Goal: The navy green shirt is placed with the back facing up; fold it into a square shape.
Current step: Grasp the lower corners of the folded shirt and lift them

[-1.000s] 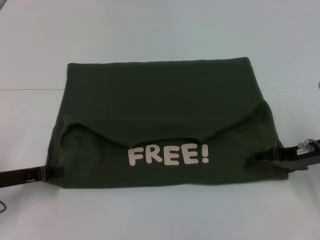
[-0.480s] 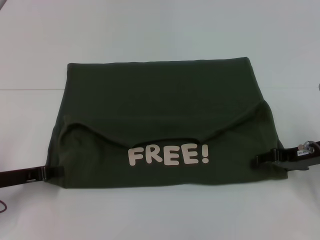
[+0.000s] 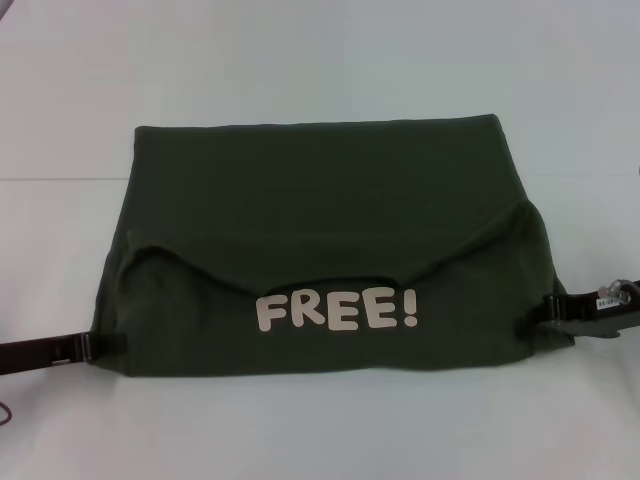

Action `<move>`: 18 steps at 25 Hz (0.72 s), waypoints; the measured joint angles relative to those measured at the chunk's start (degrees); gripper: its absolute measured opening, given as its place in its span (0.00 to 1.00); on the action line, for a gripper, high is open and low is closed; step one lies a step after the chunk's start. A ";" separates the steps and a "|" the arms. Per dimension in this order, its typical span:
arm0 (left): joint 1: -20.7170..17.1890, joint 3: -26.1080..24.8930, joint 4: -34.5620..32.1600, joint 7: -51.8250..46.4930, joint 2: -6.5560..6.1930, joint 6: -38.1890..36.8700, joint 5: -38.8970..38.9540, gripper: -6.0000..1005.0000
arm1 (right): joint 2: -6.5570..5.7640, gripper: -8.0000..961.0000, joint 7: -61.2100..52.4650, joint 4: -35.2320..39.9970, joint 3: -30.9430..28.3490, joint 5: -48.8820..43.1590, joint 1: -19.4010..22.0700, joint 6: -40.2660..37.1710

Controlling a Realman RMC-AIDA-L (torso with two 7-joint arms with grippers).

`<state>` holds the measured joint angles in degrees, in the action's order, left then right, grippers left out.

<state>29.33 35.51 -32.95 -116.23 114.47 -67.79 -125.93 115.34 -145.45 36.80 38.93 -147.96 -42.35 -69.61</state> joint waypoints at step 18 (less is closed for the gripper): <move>1.55 0.16 -3.08 -8.33 -3.41 -17.92 -11.91 0.04 | -2.77 0.06 9.81 -0.48 0.39 -1.13 3.06 -18.16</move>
<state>30.87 35.67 -36.04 -124.56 111.06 -85.72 -137.83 112.57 -135.64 36.31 39.32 -149.09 -39.29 -87.78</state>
